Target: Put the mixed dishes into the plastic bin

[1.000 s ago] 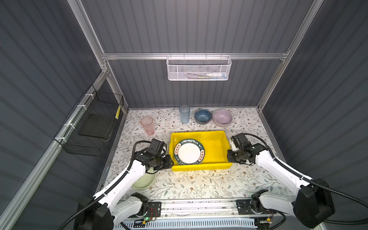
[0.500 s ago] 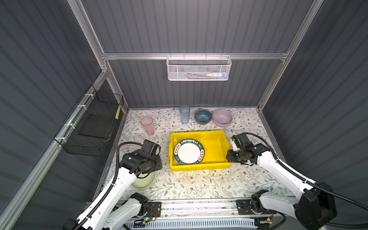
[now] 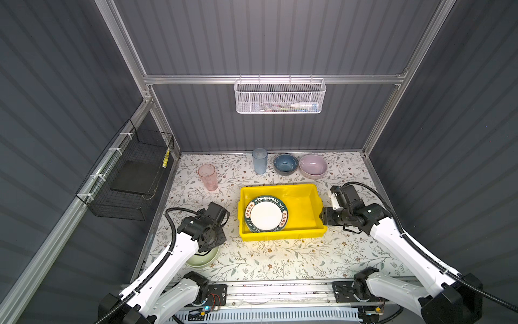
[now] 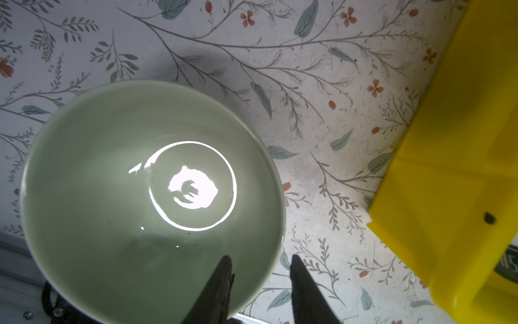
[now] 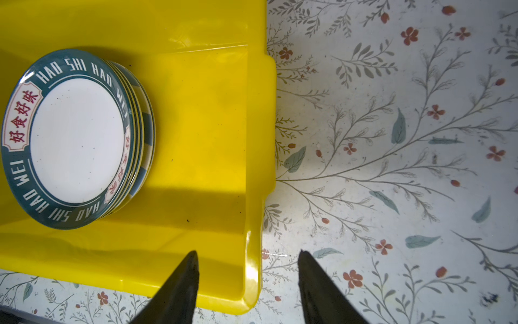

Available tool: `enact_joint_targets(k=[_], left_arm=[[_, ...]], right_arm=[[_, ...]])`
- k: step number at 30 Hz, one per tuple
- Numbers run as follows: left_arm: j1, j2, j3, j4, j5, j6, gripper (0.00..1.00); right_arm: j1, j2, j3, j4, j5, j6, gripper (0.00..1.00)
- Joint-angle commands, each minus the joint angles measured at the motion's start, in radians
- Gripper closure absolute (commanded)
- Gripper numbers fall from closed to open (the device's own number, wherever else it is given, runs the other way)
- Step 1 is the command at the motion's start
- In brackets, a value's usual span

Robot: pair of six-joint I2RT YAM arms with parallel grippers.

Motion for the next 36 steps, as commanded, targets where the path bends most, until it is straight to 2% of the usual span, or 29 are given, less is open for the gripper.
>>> enact_joint_targets(k=[1,7,10,14,20,27,36], left_arm=[[-0.004,0.018,-0.037,0.022,0.008,-0.041,0.66],[-0.004,0.054,-0.108,0.133,0.001,-0.048,0.69],[-0.004,0.066,-0.125,0.16,-0.005,-0.042,0.74],[-0.004,0.099,-0.138,0.183,-0.004,-0.022,0.82],[-0.004,0.145,-0.152,0.239,0.012,0.008,0.98],[-0.004,0.173,-0.052,0.188,-0.015,0.071,1.0],[-0.003,0.226,0.157,0.059,-0.06,0.184,1.0]], right_arm=[[0.005,-0.008,-0.008,0.001,-0.015,-0.013,0.42],[0.005,-0.009,-0.015,0.017,-0.04,-0.011,0.41],[0.006,-0.015,-0.017,0.017,-0.04,-0.011,0.41],[0.006,-0.018,-0.02,0.015,-0.04,-0.008,0.41],[0.007,-0.018,-0.015,0.008,-0.038,-0.007,0.4],[0.006,-0.048,-0.003,-0.026,-0.018,-0.008,0.37],[0.006,-0.072,-0.003,-0.034,-0.035,0.005,0.35]])
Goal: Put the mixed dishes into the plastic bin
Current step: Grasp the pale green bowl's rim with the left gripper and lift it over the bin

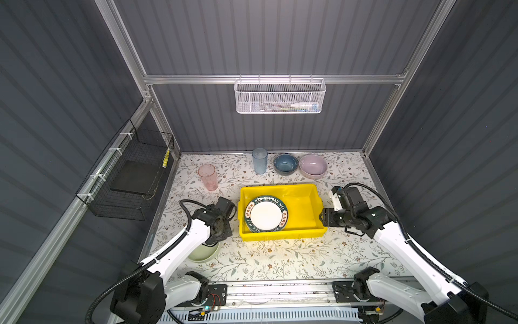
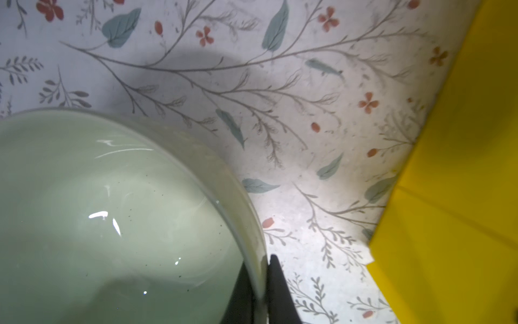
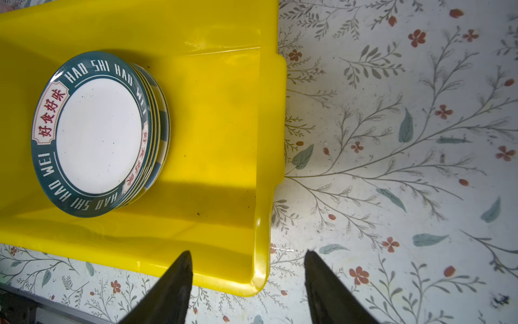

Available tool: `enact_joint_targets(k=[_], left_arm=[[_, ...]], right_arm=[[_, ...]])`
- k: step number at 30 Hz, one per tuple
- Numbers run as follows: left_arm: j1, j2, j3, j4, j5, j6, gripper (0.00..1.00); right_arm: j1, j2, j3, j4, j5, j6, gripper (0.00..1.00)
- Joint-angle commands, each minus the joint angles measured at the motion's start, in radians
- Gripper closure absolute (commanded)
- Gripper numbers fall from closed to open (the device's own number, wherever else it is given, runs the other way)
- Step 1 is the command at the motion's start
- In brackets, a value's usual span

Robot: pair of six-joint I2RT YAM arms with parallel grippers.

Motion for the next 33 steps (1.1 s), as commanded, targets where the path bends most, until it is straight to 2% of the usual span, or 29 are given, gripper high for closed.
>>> enact_joint_targets(k=[1,6,17,21,26,33], left_arm=[[0.0,0.012,0.114,-0.077,-0.05,0.087,1.0],[0.0,0.052,0.232,-0.128,-0.031,0.16,1.0],[-0.002,0.236,0.575,-0.218,0.14,0.378,1.0],[-0.009,0.306,0.707,-0.234,0.212,0.413,1.0],[-0.027,0.332,0.766,-0.183,0.311,0.423,1.0],[-0.109,0.405,0.85,-0.191,0.288,0.424,1.0]], right_arm=[[0.006,-0.017,0.008,-0.02,-0.006,0.006,0.35],[0.006,-0.021,0.005,-0.017,-0.008,0.012,0.35],[0.006,-0.016,0.022,-0.019,0.023,0.027,0.32],[0.006,-0.019,0.029,-0.023,0.038,0.031,0.31],[0.005,-0.028,0.028,-0.025,0.035,0.029,0.29],[0.006,-0.05,0.013,-0.026,0.032,0.036,0.28]])
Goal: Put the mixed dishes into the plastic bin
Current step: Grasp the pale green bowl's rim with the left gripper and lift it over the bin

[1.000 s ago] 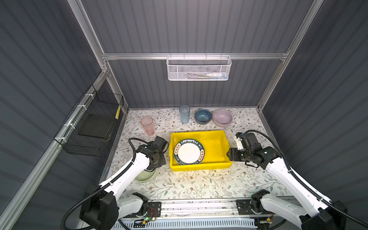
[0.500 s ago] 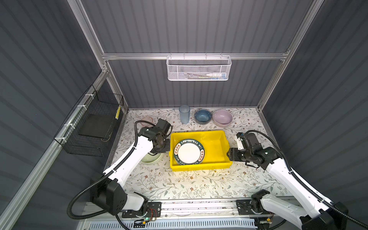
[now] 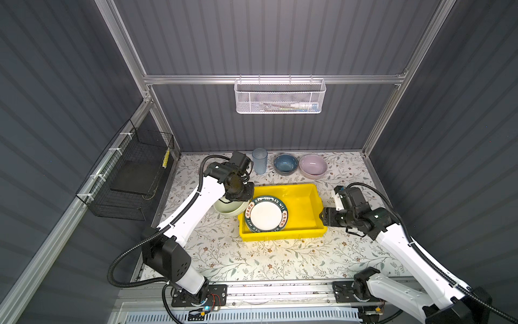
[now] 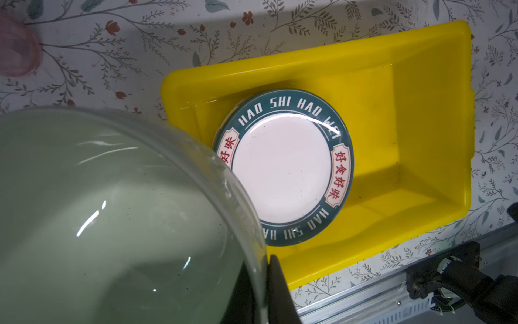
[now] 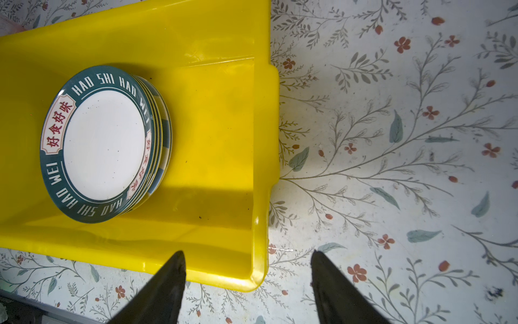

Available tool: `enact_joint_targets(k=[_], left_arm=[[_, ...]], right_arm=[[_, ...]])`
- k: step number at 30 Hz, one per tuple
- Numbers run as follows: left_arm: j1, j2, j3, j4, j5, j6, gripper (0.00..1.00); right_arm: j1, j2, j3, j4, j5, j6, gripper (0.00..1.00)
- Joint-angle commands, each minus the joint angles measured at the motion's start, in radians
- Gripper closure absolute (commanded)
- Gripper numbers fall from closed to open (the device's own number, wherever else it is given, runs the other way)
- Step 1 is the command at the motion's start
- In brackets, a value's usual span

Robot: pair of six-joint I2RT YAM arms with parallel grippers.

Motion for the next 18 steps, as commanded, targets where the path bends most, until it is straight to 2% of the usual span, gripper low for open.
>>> enact_joint_targets(k=[1,11,18], left_arm=[[-0.052,0.017,0.086,0.004,-0.008,0.032,1.0],[-0.217,0.15,0.184,0.018,-0.074,0.023,1.0],[-0.267,0.217,0.178,0.044,-0.132,0.01,1.0]], right_arm=[[0.006,-0.022,0.003,-0.022,0.012,0.011,0.28],[0.004,-0.073,-0.017,-0.042,0.034,0.022,0.27],[0.005,-0.096,-0.027,-0.057,0.049,0.027,0.27]])
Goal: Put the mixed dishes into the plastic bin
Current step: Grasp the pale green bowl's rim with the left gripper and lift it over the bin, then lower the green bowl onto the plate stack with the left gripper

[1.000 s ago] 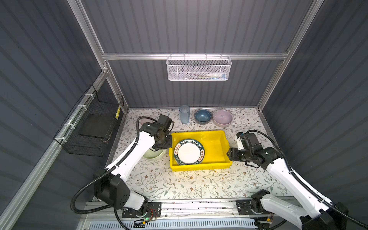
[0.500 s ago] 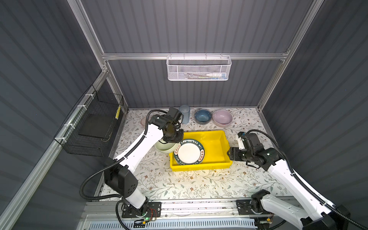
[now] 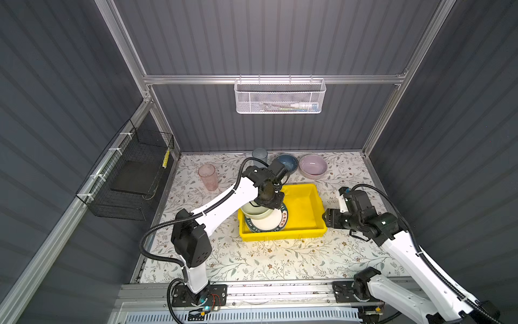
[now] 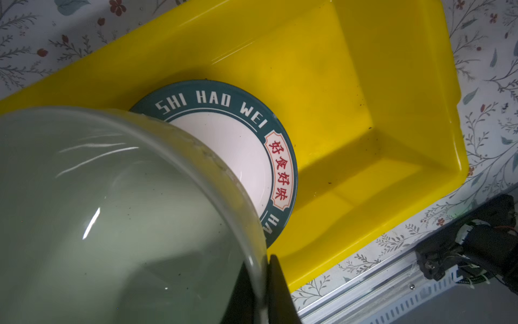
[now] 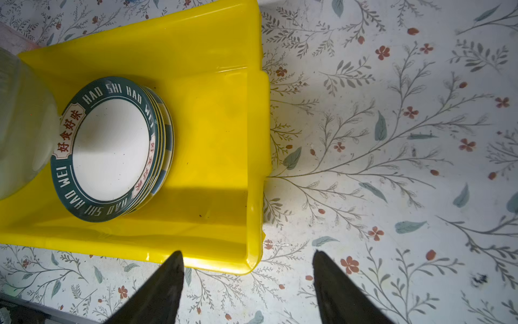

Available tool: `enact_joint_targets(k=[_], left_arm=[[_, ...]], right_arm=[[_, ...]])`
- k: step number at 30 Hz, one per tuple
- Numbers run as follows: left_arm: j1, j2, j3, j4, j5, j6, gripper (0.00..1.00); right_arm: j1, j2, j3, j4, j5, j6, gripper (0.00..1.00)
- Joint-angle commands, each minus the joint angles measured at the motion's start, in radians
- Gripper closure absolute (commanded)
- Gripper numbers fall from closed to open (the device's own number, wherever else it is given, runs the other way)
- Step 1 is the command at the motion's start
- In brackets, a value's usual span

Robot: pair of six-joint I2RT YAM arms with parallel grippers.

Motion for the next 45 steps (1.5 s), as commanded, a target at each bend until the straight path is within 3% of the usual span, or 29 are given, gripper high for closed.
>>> enact_joint_targets(k=[1,11,45], left_arm=[[-0.009,0.0,0.036,0.029,-0.066,0.005,1.0],[-0.025,0.026,-0.029,0.117,-0.073,-0.016,1.0],[-0.041,0.13,-0.069,0.163,-0.03,-0.052,0.98]], right_arm=[[0.004,-0.014,-0.016,-0.029,0.024,0.011,0.27],[0.004,-0.018,-0.035,-0.019,0.019,0.019,0.27],[0.003,-0.018,-0.073,0.012,0.021,0.016,0.27]])
